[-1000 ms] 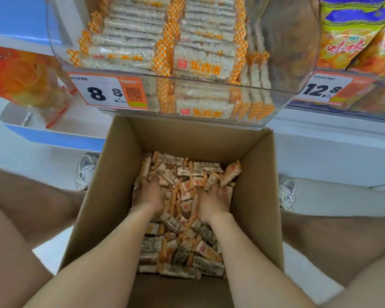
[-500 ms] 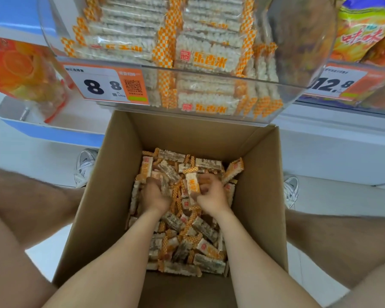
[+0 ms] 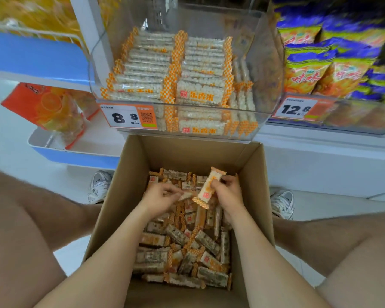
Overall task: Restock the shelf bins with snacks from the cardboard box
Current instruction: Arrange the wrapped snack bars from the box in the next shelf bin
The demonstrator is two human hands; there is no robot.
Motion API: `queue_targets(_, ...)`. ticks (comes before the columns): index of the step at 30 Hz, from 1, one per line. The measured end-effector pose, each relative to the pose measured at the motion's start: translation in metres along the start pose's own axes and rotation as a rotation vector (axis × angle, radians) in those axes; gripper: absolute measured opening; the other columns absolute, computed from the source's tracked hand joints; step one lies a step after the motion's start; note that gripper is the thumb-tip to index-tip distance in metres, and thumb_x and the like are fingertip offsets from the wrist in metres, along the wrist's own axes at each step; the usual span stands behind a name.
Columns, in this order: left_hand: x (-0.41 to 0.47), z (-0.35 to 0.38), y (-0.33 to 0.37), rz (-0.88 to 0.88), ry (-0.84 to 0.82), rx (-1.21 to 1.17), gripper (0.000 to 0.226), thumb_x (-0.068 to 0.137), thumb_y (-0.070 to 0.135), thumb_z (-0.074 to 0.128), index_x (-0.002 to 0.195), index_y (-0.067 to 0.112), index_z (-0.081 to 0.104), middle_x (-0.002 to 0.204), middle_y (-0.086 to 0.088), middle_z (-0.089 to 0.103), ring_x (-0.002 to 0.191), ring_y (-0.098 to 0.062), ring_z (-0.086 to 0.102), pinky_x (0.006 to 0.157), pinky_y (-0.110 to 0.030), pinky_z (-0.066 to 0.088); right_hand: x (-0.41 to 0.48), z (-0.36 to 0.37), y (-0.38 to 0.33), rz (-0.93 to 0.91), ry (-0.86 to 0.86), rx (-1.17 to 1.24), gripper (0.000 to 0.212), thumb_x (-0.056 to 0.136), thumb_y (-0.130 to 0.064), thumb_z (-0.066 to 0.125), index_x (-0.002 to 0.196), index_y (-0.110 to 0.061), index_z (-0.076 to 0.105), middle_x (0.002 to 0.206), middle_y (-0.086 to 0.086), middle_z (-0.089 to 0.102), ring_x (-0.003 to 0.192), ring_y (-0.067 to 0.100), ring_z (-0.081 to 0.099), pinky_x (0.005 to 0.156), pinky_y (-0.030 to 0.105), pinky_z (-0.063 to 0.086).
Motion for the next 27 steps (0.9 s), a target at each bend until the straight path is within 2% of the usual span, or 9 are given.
queue_targets(4,-0.015,-0.024,0.042,0.147,0.056,0.149,0.052,0.078,0.021,0.091,0.124,0.033,0.07,0.11,0.019,0.067,0.106,-0.001,0.063,0.093,-0.022,0.049,-0.013,-0.004,-0.029,-0.069,-0.043,0.125,0.052,0.076,-0.019,0.076,0.121,-0.044,0.068,0.125,0.005,0.069,0.104,0.027,0.073,0.087,0.047,0.063)
queue_targets(8,-0.031,-0.04,0.072,0.259,0.103,0.096,0.055,0.068,0.027,0.097,0.115,0.041,0.072,0.098,0.022,0.075,0.097,0.006,0.066,0.092,-0.031,0.05,-0.031,-0.001,-0.044,-0.052,-0.154,0.184,0.043,0.085,-0.004,0.074,0.122,-0.024,0.069,0.117,0.016,0.072,0.091,0.027,0.075,0.065,0.032,0.058)
queue_targets(10,-0.04,-0.044,0.084,0.293,0.1,0.042,0.055,0.07,0.029,0.097,0.117,0.044,0.072,0.102,0.023,0.075,0.098,0.004,0.067,0.088,-0.033,0.049,-0.038,-0.001,-0.051,-0.074,-0.163,0.191,0.043,0.083,-0.005,0.076,0.121,-0.023,0.068,0.116,0.016,0.073,0.091,0.027,0.075,0.066,0.031,0.058)
queue_targets(13,-0.049,-0.054,0.101,0.322,0.09,-0.011,0.048,0.076,0.025,0.093,0.117,0.042,0.074,0.107,0.019,0.075,0.107,0.004,0.065,0.1,-0.034,0.044,-0.046,-0.007,-0.064,-0.103,-0.148,0.228,0.043,0.083,-0.007,0.077,0.121,-0.024,0.068,0.113,0.014,0.074,0.098,0.03,0.075,0.074,0.037,0.06)
queue_targets(15,-0.054,-0.062,0.108,0.312,0.105,-0.028,0.042,0.079,0.021,0.09,0.113,0.041,0.076,0.11,0.017,0.075,0.106,0.003,0.066,0.1,-0.03,0.046,-0.051,-0.009,-0.073,-0.119,-0.164,0.269,0.039,0.082,-0.01,0.078,0.118,-0.02,0.067,0.111,0.012,0.076,0.102,0.032,0.074,0.075,0.038,0.058)
queue_targets(19,-0.063,-0.083,0.108,0.219,0.242,-0.224,0.037,0.07,0.015,0.085,0.098,0.038,0.079,0.104,0.013,0.074,0.098,-0.016,0.074,0.09,-0.041,0.061,-0.067,-0.009,-0.09,-0.13,-0.233,0.328,0.023,0.078,-0.02,0.083,0.084,-0.021,0.061,0.099,0.007,0.075,0.1,0.028,0.065,0.079,0.038,0.042)
queue_targets(22,-0.072,-0.086,0.103,0.135,0.328,-0.405,0.042,0.067,0.002,0.092,0.098,0.027,0.079,0.1,-0.002,0.069,0.093,-0.02,0.068,0.083,-0.033,0.057,-0.082,-0.002,-0.095,-0.08,-0.352,0.325,0.029,0.083,-0.013,0.083,0.081,-0.019,0.054,0.096,0.009,0.075,0.089,0.02,0.071,0.074,0.032,0.048)
queue_targets(24,-0.076,-0.074,0.104,0.089,0.236,-0.507,0.047,0.065,-0.001,0.093,0.103,0.024,0.081,0.103,-0.009,0.064,0.096,-0.023,0.065,0.09,-0.037,0.055,-0.094,0.004,-0.097,-0.078,-0.429,0.283,0.037,0.071,-0.016,0.094,0.083,-0.015,0.059,0.103,0.015,0.075,0.092,0.025,0.074,0.078,0.035,0.054)
queue_targets(27,-0.087,-0.05,0.119,0.109,-0.044,-0.574,0.043,0.07,0.001,0.089,0.109,0.016,0.083,0.114,-0.027,0.07,0.108,-0.035,0.069,0.104,-0.046,0.052,-0.109,0.009,-0.1,-0.098,-0.505,0.225,0.064,0.067,-0.012,0.096,0.122,-0.01,0.064,0.117,0.019,0.076,0.11,0.035,0.073,0.097,0.048,0.056)
Point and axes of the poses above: each hand's wrist, its own x-axis towards the middle knuckle, its own z-axis out of the palm, y = z × x, the point moved 8 cm from there along x, towards the middle knuckle
